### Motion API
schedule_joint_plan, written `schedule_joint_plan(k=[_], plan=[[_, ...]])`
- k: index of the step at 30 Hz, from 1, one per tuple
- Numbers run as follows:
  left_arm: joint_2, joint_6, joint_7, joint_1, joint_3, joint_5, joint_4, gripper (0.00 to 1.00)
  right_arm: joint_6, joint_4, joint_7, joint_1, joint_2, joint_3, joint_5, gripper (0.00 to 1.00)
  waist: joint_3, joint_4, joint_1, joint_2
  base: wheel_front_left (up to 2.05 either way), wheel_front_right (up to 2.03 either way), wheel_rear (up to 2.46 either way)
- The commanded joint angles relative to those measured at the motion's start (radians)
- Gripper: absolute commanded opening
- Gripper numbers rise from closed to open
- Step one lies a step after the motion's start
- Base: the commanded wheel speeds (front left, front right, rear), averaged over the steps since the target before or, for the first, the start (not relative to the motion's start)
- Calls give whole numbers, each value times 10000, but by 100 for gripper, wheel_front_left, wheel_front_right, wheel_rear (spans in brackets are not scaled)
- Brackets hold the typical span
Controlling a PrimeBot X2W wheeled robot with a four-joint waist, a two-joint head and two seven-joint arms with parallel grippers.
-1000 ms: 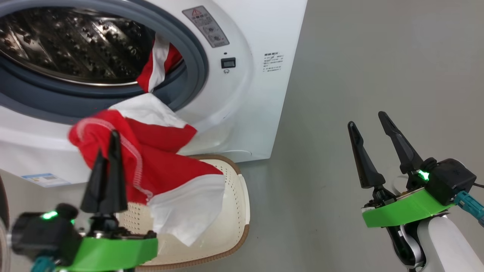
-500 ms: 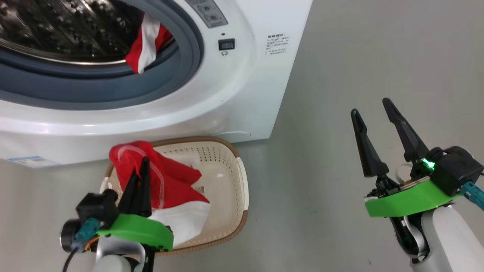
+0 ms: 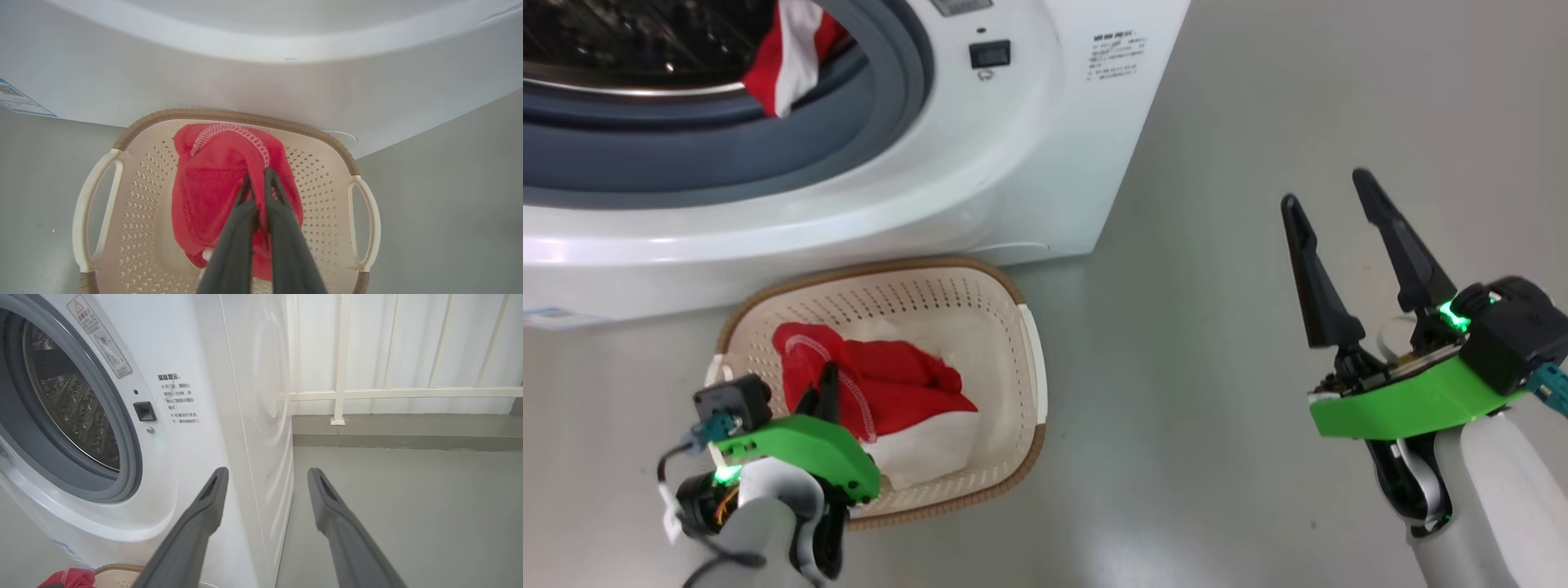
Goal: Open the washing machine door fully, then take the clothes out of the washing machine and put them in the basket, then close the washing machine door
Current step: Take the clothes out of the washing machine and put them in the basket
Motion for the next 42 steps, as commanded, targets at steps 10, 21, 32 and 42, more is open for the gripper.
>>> schedule_joint_plan(k=[10,21,32,42], plan=[[118,-662,-22,-1872,159,-648,3332,0,48,-329,-63,-522,-40,408,78,100,989,-445,0,-1,0,0,0],[108,-774,333,-2541,350,-1279,4769,42,48,-253,-63,-628,45,534,123,100,1224,-766,0,-1,0,0,0],[106,-1207,-452,-2244,-39,-1191,4902,100,48,-50,-63,-490,101,502,119,100,426,-671,0,-1,0,0,0],[405,-1472,-1007,-1371,-147,-803,3834,100,48,177,-63,-66,72,360,19,100,-844,-309,0,-1,0,0,0]])
